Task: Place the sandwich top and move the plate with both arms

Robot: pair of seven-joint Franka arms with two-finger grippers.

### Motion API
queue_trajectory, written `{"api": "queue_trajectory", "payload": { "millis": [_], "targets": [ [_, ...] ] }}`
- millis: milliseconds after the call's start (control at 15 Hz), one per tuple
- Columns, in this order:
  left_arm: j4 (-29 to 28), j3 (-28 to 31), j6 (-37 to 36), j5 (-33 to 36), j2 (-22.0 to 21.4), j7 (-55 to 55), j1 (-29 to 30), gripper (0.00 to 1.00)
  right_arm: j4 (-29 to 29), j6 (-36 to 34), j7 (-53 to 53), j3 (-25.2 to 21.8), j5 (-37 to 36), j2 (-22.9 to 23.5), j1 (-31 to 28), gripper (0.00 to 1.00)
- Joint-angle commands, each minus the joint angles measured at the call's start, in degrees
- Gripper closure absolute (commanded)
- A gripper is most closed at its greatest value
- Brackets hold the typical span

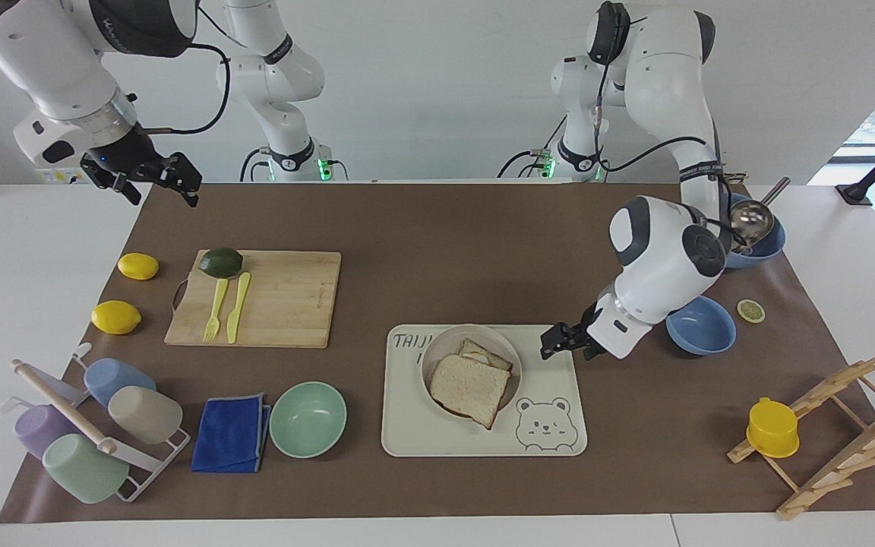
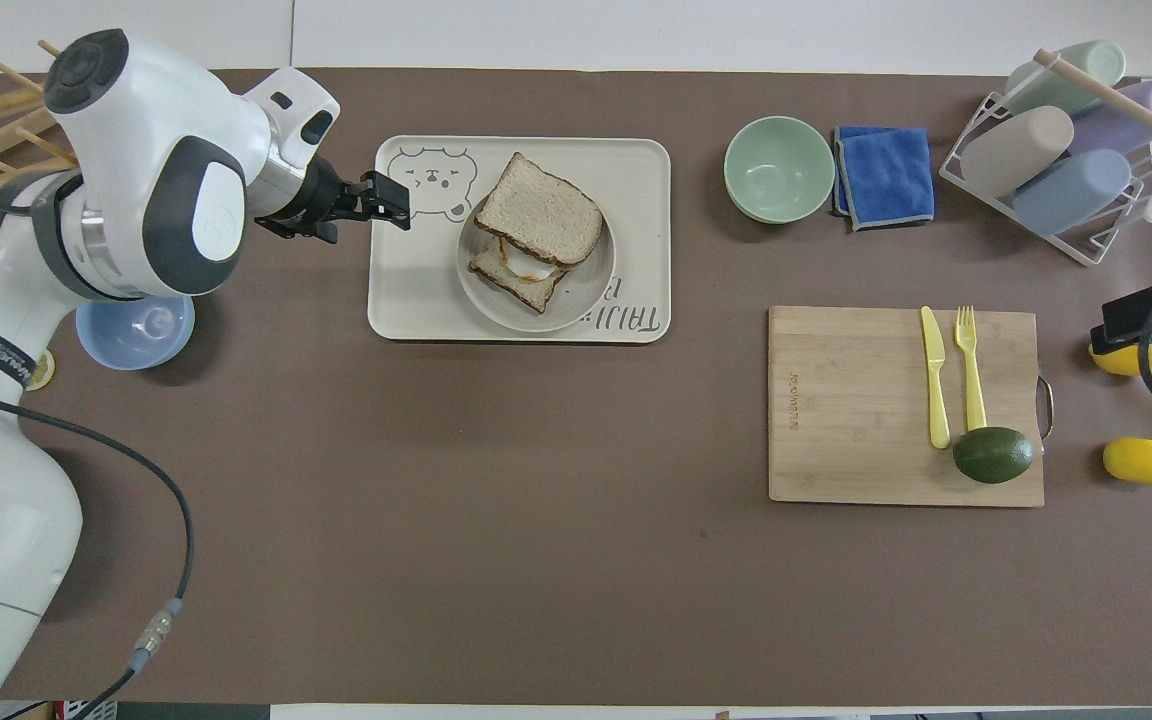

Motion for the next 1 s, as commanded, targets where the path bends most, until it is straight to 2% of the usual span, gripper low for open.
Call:
{"api": "queue_trajectory", "payload": {
  "millis": [0,200,600,733,867,933],
  "targets": [
    [-1.73,2.64,-7.95,5.45,-8.01,0.19,-0.09,0.0,-0.55,-0.57,0.88,0.53,0.53,-0.73,-0.49,0.0],
    [-1.82,3.62,-15.17,12.22,-14.16,0.19,-0.09,0.0,-0.55,-0.57,0.88,0.53,0.53,-0.73,-0.58,0.0],
    [-1.82,5.11,-26.6,13.98,-24.8,-1.74,1.66,0.0,-0.55,-0.57,0.88,0.53,0.53,-0.73,-0.58,0.0],
    [-2.08,3.19,-29.15,15.65,-26.74,-1.65,3.94,0.0,-0.55,-0.57,0.88,0.53,0.53,-0.73,-0.49,0.0],
    [-2.17,-2.42,-32.75,16.54,-27.45,-1.12,8.94,0.0,-0.46,-0.57,0.88,0.53,0.53,-0.73,-0.49,0.0],
    [-2.35,-3.66,-33.81,16.54,-27.63,-1.12,9.49,0.0,-0.46,-0.57,0.88,0.53,0.53,-0.73,-0.49,0.0]
  ]
}}
